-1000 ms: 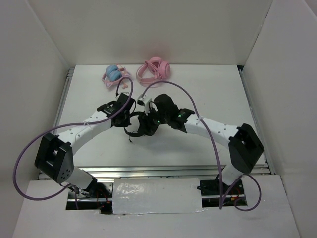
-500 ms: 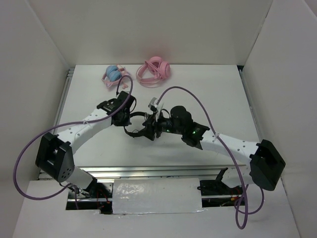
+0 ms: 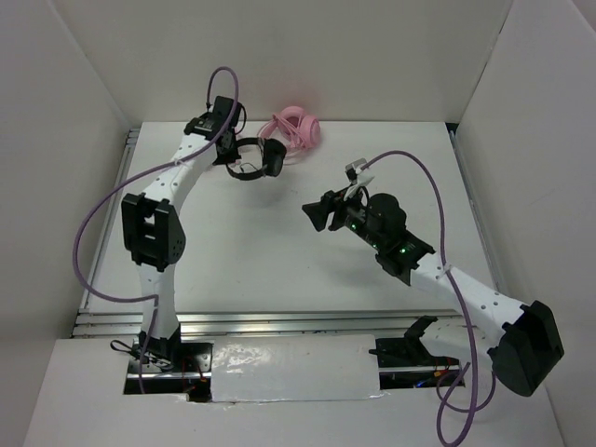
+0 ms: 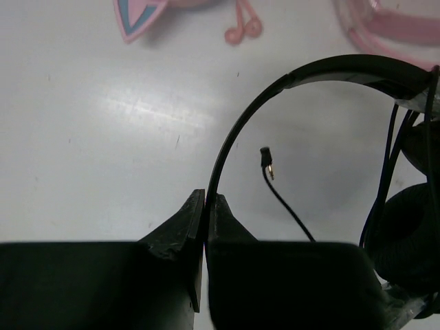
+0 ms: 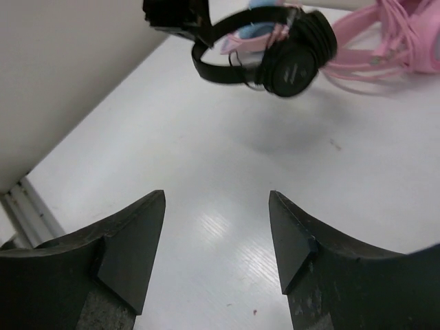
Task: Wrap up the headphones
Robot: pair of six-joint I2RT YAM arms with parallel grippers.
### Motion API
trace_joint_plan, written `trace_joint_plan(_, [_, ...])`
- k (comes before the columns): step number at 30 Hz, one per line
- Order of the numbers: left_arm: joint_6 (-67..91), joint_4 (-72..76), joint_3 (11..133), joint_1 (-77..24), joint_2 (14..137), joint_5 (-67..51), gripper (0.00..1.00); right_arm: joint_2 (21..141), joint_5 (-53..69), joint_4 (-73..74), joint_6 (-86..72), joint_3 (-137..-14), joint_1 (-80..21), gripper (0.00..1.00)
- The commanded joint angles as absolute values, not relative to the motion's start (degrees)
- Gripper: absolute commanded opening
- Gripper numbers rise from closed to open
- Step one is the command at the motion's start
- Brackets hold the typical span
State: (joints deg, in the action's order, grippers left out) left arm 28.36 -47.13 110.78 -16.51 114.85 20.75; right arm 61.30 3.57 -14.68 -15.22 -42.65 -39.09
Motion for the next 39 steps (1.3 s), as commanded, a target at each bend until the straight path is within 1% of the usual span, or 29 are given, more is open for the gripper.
trace_joint_plan(1, [24.89,-47.38,119.96,-15.56,120.92,21.01,0.00,61.08,0.70,-13.54,-18.10,-40.43,-36.48,0.70])
trace_joint_plan(3, [24.52,-45.72,121.11,-14.94,124.27,20.30,0.00,61.78,1.40,-13.53,-18.72,-40.52,-35.51,0.71])
trace_joint_plan(5, [25.05,-42.82,118.67,-14.16,125.07,21.70,0.00,63.01,2.54,-13.45,-18.54,-40.69,-34.63,0.71])
trace_joint_plan(9, [24.70,-35.96,106.04,-12.05,123.84,21.19,0.00,64.33,3.25,-13.36,-18.37,-40.61,-33.75,0.71])
trace_joint_plan(15, [23.56,-31.91,95.65,-10.72,121.03,23.99,0.00,65.30,5.36,-14.06,-18.54,-40.70,-33.31,0.71])
trace_joint_plan(19, [22.50,-29.54,90.98,-10.20,119.10,25.31,0.00,66.44,6.06,-14.33,-18.72,-41.04,-33.49,0.72])
trace_joint_plan(21, [21.71,-27.60,88.60,-9.67,118.39,24.70,0.00,67.06,6.33,-14.41,-18.55,-41.39,-33.57,0.75])
trace_joint_plan(25, [20.04,-25.58,86.22,-9.23,117.86,25.05,0.00,67.06,5.72,-14.85,-18.54,-41.22,-33.75,0.93])
trace_joint_plan(28, [19.51,-25.05,85.69,-9.05,117.68,24.97,0.00,66.97,4.40,-14.59,-19.24,-41.66,-33.58,0.95])
trace_joint_plan(29, [19.42,-25.40,86.04,-8.97,117.60,24.61,0.00,66.89,4.05,-14.50,-19.25,-41.75,-33.57,1.00])
trace_joint_plan(30, [19.51,-25.66,86.31,-8.88,117.68,24.70,0.00,66.54,3.78,-14.68,-19.16,-41.66,-33.49,1.00])
trace_joint_plan(31, [19.69,-25.93,86.40,-8.88,117.86,24.70,0.03,66.10,3.34,-14.94,-19.42,-41.40,-33.49,1.00])
trace_joint_plan(32, [19.77,-26.45,86.74,-8.96,117.95,24.78,0.08,65.83,3.25,-15.20,-19.60,-41.22,-33.49,1.00])
trace_joint_plan(33, [20.04,-26.80,86.92,-8.96,117.95,24.96,0.19,64.87,2.99,-15.12,-19.60,-40.96,-33.49,1.00])
trace_joint_plan(35, [20.56,-27.42,86.92,-8.79,117.86,24.61,0.28,63.90,2.90,-15.47,-19.43,-40.43,-33.49,1.00])
trace_joint_plan(36, [20.74,-27.60,86.75,-8.88,117.69,24.61,0.36,63.11,2.20,-15.21,-19.68,-40.43,-33.49,1.00])
trace_joint_plan(38, [21.27,-27.95,86.14,-8.70,116.72,25.13,0.43,62.49,2.20,-14.77,-19.25,-40.43,-33.31,1.00])
trace_joint_plan(39, [21.44,-28.04,85.96,-8.61,116.37,25.22,0.50,61.79,1.85,-13.81,-19.25,-40.69,-33.48,1.00])
